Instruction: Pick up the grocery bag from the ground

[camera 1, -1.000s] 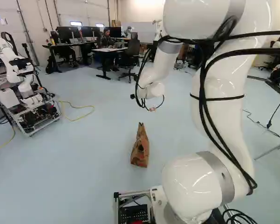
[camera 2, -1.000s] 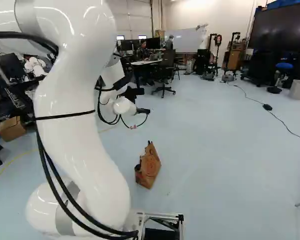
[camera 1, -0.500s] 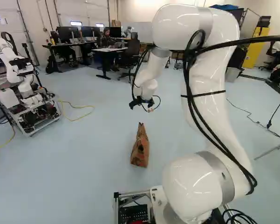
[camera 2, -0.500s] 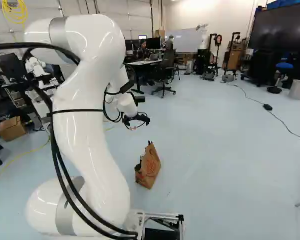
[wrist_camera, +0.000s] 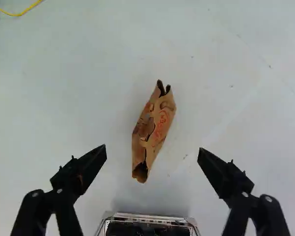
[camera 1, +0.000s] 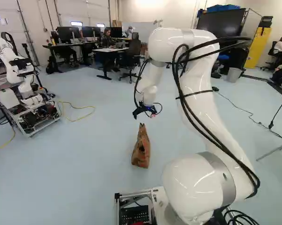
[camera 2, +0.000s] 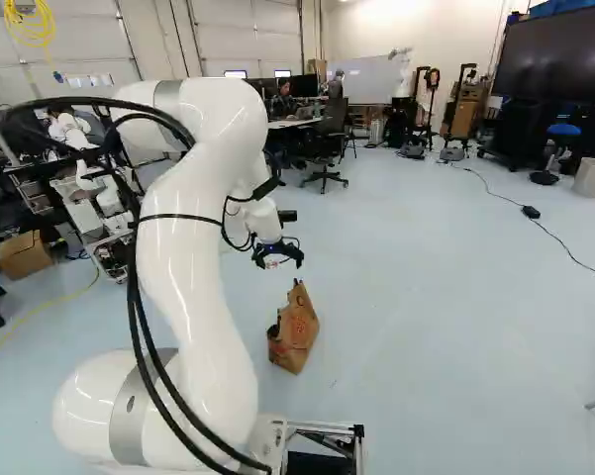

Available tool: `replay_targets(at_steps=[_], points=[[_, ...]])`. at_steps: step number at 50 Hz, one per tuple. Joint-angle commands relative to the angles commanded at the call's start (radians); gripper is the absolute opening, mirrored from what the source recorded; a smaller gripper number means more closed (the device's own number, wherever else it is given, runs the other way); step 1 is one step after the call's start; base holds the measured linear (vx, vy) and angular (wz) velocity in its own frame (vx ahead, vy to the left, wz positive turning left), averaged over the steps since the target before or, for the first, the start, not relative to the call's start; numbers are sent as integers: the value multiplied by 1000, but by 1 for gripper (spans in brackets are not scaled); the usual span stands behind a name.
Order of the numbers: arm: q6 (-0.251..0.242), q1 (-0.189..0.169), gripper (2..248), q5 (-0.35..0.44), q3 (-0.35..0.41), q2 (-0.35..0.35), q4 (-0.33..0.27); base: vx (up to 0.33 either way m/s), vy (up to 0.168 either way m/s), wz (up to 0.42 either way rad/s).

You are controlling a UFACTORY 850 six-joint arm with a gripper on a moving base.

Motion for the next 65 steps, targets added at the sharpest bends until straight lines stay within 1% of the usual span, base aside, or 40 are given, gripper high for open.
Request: replay_targets(at_steps=[33,65], points=[[0,0,247,0,-134,-218,0,0,0,0],[0,0,247,0,-290,-433,0,0,0,0]])
